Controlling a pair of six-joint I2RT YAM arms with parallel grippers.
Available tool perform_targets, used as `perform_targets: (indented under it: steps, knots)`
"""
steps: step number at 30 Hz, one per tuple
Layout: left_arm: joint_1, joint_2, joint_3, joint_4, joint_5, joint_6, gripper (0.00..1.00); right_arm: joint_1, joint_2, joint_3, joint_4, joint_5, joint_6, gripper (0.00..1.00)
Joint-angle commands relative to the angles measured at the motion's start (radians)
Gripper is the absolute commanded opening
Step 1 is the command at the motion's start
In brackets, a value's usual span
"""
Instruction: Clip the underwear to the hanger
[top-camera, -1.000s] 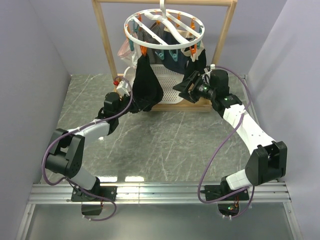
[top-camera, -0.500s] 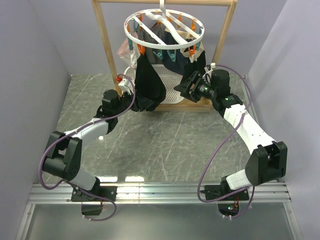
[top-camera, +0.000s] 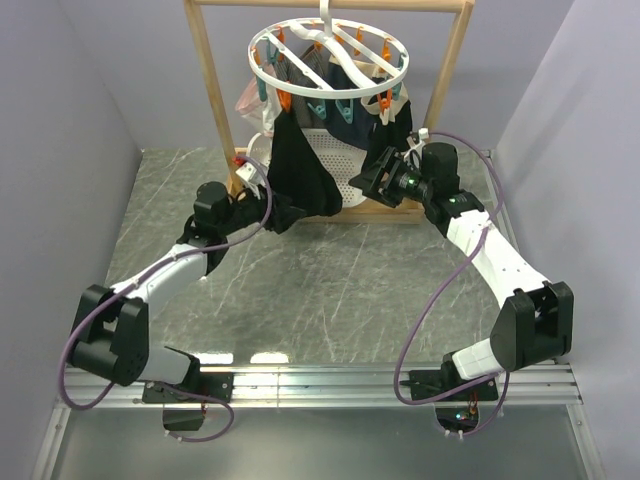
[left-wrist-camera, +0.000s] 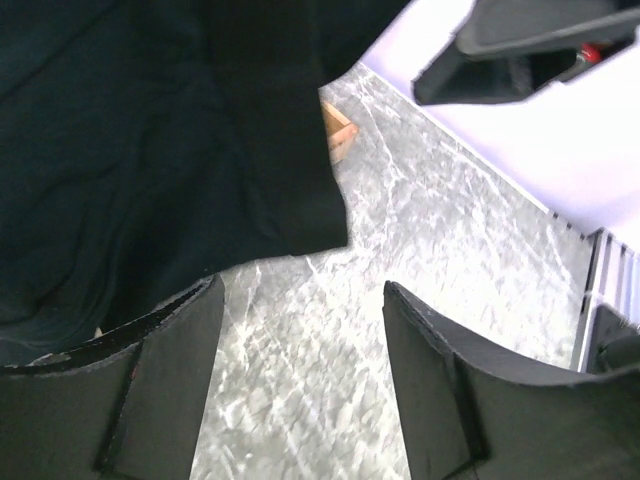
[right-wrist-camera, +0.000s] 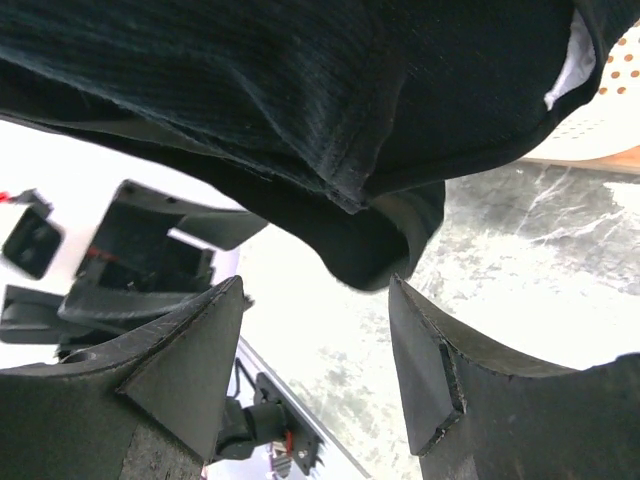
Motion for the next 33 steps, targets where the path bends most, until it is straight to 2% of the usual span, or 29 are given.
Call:
perform_targets:
  steps: [1,8,14,17,21,28,33]
  knots:
    - [-0.002,-0.071,-0.02,-0.016,0.041,0.109,0.7,-0.012,-0.05,-0.007,0.045,0.002,-0.045,0.67]
    - [-0.008,-0.21,-0.06,-0.067,0.049,0.226,0.76,-0.046,-0.12,-0.041,0.074,-0.034,-0.125,0.66]
    - [-0.083,-0.252,0.045,0.0,-0.052,0.232,0.75,-0.09,-0.235,-0.093,0.123,-0.133,-0.237,0.66]
    - [-0.152,-0.218,0.117,0.054,-0.135,0.229,0.75,-0.104,-0.275,-0.085,0.164,-0.195,-0.28,0.63]
    - [-0.213,-0.112,0.196,0.149,-0.218,0.223,0.75,-0.11,-0.278,0.014,0.171,-0.199,-0.329,0.63]
    - [-0.321,0.069,0.334,0.295,-0.439,0.298,0.72,-0.105,-0.203,0.197,0.115,-0.062,-0.401,0.6]
    - [-0.333,0.19,0.417,0.367,-0.54,0.287,0.71,-0.105,-0.159,0.299,0.097,-0.041,-0.424,0.6]
